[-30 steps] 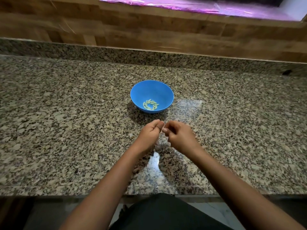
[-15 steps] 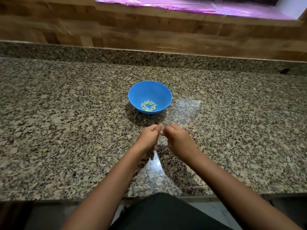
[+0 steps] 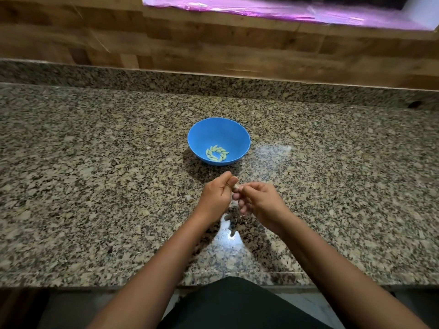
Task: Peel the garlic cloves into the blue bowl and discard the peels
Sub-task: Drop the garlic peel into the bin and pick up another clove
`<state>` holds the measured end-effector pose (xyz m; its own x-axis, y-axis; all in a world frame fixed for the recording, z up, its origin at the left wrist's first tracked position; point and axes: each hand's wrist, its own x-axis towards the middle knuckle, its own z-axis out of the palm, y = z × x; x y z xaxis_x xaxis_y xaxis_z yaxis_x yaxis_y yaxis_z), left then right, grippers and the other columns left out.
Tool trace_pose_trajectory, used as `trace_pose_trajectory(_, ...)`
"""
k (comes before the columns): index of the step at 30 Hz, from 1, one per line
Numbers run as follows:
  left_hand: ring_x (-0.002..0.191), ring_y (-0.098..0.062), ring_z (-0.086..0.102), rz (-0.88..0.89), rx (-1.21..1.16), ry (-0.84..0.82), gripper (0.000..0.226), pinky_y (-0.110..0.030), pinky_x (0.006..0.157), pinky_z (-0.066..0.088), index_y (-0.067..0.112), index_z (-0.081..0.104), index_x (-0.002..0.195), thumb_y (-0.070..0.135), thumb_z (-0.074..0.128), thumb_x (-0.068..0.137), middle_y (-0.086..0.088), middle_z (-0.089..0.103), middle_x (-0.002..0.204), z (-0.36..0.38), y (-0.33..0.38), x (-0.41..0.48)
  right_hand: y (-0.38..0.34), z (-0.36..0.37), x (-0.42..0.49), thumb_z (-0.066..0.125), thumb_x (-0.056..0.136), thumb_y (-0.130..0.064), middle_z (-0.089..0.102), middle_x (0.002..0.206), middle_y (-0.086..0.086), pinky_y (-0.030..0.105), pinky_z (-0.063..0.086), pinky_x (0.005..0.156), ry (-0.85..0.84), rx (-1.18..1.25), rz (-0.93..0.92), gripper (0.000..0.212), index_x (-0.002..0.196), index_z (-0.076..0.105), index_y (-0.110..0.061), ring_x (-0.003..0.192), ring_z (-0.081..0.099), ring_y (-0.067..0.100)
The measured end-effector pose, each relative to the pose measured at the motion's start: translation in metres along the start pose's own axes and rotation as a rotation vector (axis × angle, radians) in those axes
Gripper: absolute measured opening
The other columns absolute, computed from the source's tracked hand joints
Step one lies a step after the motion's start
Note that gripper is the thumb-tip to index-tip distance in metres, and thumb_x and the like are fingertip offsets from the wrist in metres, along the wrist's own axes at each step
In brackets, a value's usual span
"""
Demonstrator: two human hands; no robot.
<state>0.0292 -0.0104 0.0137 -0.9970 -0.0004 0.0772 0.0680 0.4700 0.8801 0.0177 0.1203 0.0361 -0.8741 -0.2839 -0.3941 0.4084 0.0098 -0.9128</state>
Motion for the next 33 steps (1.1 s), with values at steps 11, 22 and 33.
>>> trace_pose_trajectory(11,0.063,-0.013,0.044,-0.026,0.052,0.056,0.024,-0.029,0.057,0.029,0.009,0.045,0.075,0.015,0.043,0.098,0.003,0.049,0.066,0.007,0.003,0.001,0.004,0.007,-0.004,0.053,0.091,-0.011,0.058,0.065,0.005,0.031,0.05,0.048,0.242,-0.586,-0.32,0.017,0.08,0.062,-0.002,0.053,0.054,0.015)
trace_pose_trajectory(22,0.053,-0.016,0.047,-0.137,-0.274,-0.007,0.029,-0.019,0.048,0.039,0.017,0.042,0.075,0.029,0.038,0.1,0.001,0.038,0.063,-0.004,-0.018,0.005,-0.004,-0.011,-0.007,0.065,0.084,-0.005,0.067,0.072,0.011,0.023,0.051,0.047,0.149,-0.473,0.012,0.006,0.078,0.065,-0.003,0.051,0.06,0.013)
trace_pose_trajectory(33,0.053,-0.007,0.042,-0.076,-0.097,-0.07,0.031,-0.023,0.051,0.034,0.007,0.051,0.079,0.031,0.047,0.097,-0.003,0.05,0.063,0.003,-0.021,-0.005,-0.005,0.006,-0.005,0.051,0.095,-0.01,0.064,0.08,0.01,0.028,0.051,0.055,0.02,-0.41,0.006,0.012,0.093,0.061,-0.004,0.057,0.056,0.012)
